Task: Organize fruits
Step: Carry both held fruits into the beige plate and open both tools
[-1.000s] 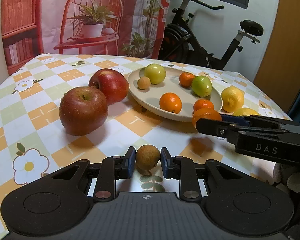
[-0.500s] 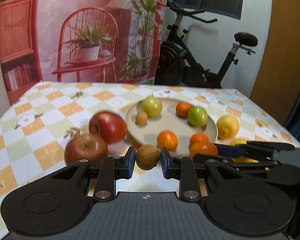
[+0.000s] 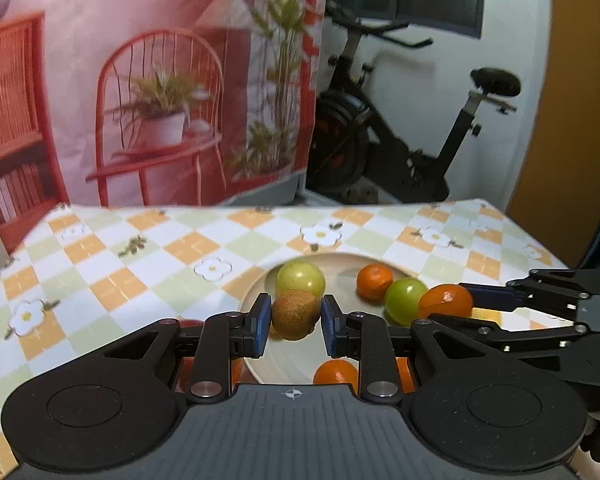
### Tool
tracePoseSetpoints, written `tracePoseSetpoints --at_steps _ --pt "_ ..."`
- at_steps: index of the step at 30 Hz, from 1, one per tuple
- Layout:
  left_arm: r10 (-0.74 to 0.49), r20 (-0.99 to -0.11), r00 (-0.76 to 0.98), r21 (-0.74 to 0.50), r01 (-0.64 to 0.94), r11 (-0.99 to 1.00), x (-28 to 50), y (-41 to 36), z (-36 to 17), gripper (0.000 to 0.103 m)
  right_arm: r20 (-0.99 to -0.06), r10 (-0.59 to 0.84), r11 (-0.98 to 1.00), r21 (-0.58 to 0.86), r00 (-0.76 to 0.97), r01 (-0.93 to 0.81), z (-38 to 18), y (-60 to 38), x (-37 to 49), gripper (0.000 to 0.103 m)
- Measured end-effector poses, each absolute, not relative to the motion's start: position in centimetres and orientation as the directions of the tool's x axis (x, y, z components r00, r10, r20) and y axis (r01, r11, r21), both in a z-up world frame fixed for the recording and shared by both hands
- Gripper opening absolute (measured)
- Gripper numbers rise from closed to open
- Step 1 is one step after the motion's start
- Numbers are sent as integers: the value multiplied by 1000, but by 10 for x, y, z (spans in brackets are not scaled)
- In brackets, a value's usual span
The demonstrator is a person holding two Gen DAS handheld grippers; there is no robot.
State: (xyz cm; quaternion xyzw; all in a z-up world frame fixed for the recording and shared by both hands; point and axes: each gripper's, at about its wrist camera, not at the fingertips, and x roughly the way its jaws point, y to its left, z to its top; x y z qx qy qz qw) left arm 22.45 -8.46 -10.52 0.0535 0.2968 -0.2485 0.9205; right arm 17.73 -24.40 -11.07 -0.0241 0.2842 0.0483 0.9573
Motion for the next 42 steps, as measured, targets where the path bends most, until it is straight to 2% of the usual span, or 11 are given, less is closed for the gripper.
tracePoseSetpoints --at_steps 8,15,42 --pt "-392 -640 661 -1 509 861 240 -101 -125 29 -612 73 994 -20 788 -108 -130 -243 199 36" --pt "-381 -664 643 12 519 855 248 -108 -134 29 -640 69 996 5 765 -86 -141 -250 206 36" --pt "-369 -686 627 18 522 853 253 -113 -145 29 -634 89 996 36 768 -86 -143 -250 209 37"
